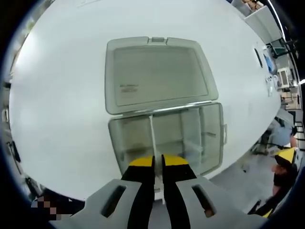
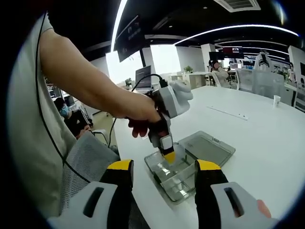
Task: Insert the divider into the dual guide fixture by aligning both edges with the guide slots and pushing it downward to the bottom, including one-sided entry, uneven engagement, binding, and posture correction.
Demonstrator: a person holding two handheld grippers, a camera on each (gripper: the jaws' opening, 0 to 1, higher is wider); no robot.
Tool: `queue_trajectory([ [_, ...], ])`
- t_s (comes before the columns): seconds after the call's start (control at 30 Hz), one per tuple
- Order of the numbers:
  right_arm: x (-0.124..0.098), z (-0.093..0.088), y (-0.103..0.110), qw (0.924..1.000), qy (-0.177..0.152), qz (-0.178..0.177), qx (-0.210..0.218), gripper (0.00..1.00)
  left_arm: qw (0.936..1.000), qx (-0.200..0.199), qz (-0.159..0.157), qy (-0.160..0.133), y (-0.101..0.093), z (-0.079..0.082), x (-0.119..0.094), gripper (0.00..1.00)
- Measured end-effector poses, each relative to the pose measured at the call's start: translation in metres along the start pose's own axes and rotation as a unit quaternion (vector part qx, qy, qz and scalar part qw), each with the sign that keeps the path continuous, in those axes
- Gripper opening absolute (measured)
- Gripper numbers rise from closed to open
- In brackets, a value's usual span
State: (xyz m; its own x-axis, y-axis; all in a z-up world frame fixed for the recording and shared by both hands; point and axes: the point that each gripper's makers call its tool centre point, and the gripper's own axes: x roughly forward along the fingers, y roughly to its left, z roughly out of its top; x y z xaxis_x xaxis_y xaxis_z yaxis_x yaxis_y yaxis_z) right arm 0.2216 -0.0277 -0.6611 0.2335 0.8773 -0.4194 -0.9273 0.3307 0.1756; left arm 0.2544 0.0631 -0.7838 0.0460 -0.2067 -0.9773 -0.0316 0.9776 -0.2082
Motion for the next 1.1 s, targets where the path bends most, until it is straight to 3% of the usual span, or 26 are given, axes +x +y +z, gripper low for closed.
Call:
queue_trajectory([
  [1.1, -0.0009, -0.0023, -0.0006, 1.0, 0.002, -0.003, 0.002, 0.49, 0.9962, 0.072, 0.046, 0.017, -0.0022, 0.0011, 0.0075, 0.02],
])
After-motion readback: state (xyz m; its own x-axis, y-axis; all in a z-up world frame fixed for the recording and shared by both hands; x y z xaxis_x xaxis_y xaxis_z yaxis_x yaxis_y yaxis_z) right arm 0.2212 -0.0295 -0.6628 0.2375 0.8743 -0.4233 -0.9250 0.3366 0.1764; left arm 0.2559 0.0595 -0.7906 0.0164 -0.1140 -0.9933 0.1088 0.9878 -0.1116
